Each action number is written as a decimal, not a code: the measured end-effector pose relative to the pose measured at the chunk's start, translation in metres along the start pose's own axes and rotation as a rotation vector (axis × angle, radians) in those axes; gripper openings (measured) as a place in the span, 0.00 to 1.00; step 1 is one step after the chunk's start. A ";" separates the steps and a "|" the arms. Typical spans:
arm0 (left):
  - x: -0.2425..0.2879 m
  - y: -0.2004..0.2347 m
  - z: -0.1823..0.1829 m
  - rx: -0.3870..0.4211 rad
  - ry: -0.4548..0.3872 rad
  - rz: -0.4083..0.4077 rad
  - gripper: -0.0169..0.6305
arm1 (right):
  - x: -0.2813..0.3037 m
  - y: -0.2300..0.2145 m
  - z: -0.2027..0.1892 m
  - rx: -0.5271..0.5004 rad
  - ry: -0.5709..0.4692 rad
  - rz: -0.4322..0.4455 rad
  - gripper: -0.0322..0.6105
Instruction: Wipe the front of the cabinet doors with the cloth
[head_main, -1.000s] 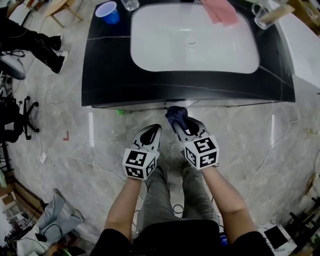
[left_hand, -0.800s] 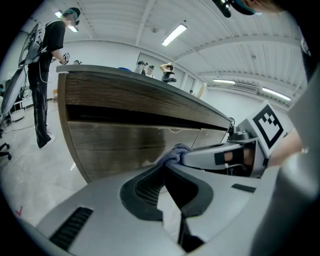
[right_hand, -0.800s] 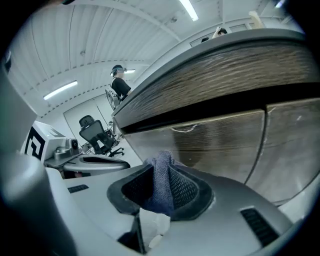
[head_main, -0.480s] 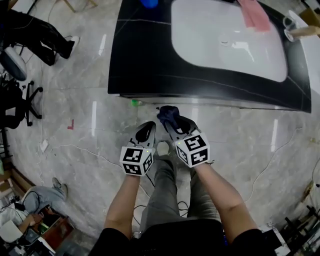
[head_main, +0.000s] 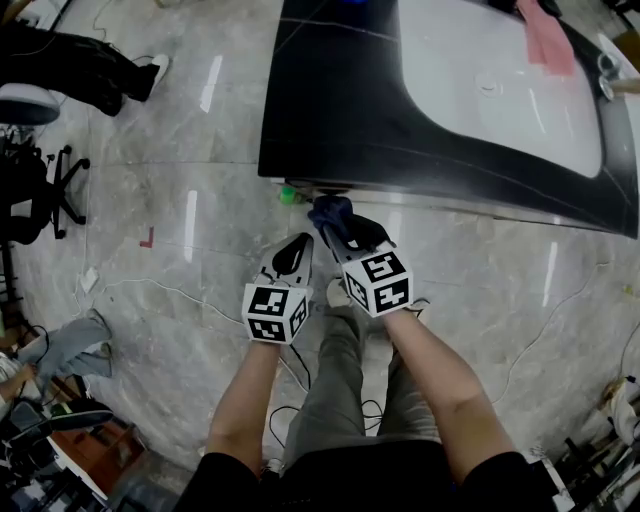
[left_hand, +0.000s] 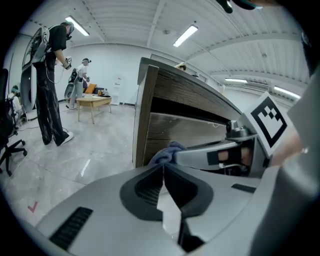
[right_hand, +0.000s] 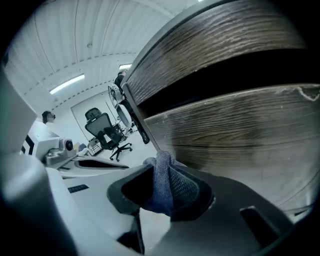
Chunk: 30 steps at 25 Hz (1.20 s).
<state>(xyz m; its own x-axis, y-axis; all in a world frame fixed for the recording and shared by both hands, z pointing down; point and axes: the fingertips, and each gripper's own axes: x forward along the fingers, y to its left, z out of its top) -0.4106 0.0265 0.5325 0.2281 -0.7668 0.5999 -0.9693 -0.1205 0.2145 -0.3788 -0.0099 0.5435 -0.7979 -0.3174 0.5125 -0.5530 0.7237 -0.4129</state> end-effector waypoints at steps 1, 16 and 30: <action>0.000 0.002 -0.001 -0.004 -0.001 0.002 0.05 | 0.005 0.000 0.001 -0.001 0.000 -0.003 0.21; 0.018 -0.010 0.005 -0.006 0.001 -0.012 0.05 | -0.009 -0.044 0.003 0.013 -0.018 -0.081 0.21; 0.060 -0.111 0.012 0.063 0.017 -0.115 0.05 | -0.101 -0.132 -0.008 0.037 -0.062 -0.198 0.21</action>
<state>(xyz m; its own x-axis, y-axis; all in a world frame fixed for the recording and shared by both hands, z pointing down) -0.2906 -0.0135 0.5351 0.3391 -0.7352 0.5869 -0.9404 -0.2471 0.2338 -0.2233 -0.0685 0.5527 -0.6852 -0.4892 0.5396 -0.7081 0.6209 -0.3362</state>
